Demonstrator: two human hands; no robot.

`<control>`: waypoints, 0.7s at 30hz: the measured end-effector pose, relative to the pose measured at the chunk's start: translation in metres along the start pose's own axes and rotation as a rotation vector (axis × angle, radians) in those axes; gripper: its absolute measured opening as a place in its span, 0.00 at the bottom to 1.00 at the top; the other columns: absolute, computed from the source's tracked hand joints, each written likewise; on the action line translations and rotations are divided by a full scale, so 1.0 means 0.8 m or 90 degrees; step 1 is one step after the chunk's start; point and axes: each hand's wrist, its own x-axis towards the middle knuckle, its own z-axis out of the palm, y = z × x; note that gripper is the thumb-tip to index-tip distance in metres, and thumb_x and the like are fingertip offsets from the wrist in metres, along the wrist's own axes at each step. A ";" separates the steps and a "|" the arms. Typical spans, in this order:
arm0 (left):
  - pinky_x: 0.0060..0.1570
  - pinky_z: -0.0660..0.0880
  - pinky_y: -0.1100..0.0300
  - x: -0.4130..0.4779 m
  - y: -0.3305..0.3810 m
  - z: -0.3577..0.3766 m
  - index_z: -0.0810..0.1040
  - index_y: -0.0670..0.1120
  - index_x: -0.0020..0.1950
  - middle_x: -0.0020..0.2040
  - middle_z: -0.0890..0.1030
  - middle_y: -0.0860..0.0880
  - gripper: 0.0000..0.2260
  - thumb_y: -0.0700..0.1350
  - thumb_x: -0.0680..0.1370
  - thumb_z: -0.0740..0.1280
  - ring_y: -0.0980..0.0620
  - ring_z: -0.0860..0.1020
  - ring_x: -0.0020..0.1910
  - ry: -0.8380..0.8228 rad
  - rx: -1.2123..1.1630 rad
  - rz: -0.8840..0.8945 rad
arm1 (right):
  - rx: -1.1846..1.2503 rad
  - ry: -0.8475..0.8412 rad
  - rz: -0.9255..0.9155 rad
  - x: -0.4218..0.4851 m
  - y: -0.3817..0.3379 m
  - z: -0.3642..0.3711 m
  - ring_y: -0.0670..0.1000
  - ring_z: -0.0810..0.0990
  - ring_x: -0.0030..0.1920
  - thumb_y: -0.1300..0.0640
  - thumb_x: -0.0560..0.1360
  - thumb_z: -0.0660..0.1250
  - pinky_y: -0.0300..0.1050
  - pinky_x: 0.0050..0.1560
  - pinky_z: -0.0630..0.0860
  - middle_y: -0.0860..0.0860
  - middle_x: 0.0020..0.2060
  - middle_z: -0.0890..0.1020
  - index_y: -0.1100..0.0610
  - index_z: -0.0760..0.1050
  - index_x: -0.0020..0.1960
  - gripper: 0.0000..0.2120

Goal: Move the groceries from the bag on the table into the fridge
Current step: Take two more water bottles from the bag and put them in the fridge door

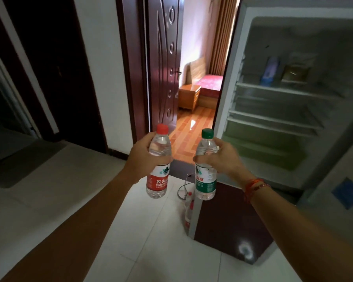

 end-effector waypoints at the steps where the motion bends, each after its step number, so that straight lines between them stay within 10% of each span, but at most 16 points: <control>1: 0.36 0.75 0.74 0.018 -0.002 0.008 0.76 0.53 0.57 0.47 0.83 0.56 0.21 0.39 0.69 0.78 0.62 0.82 0.44 -0.016 -0.011 0.003 | -0.003 0.011 0.010 0.012 0.005 -0.006 0.48 0.86 0.45 0.50 0.61 0.81 0.51 0.49 0.84 0.46 0.42 0.86 0.46 0.80 0.47 0.18; 9: 0.52 0.80 0.49 0.173 -0.009 0.085 0.77 0.52 0.60 0.51 0.84 0.53 0.25 0.39 0.66 0.80 0.53 0.84 0.49 -0.163 -0.053 0.025 | 0.011 0.118 0.073 0.108 0.052 -0.061 0.49 0.85 0.47 0.51 0.61 0.83 0.56 0.54 0.83 0.47 0.45 0.86 0.46 0.78 0.51 0.21; 21: 0.50 0.80 0.52 0.296 0.034 0.255 0.77 0.56 0.56 0.50 0.84 0.54 0.23 0.42 0.66 0.80 0.55 0.83 0.47 -0.398 -0.114 0.091 | -0.083 0.342 0.223 0.106 0.114 -0.177 0.47 0.83 0.47 0.47 0.62 0.80 0.44 0.44 0.79 0.44 0.46 0.83 0.47 0.78 0.53 0.22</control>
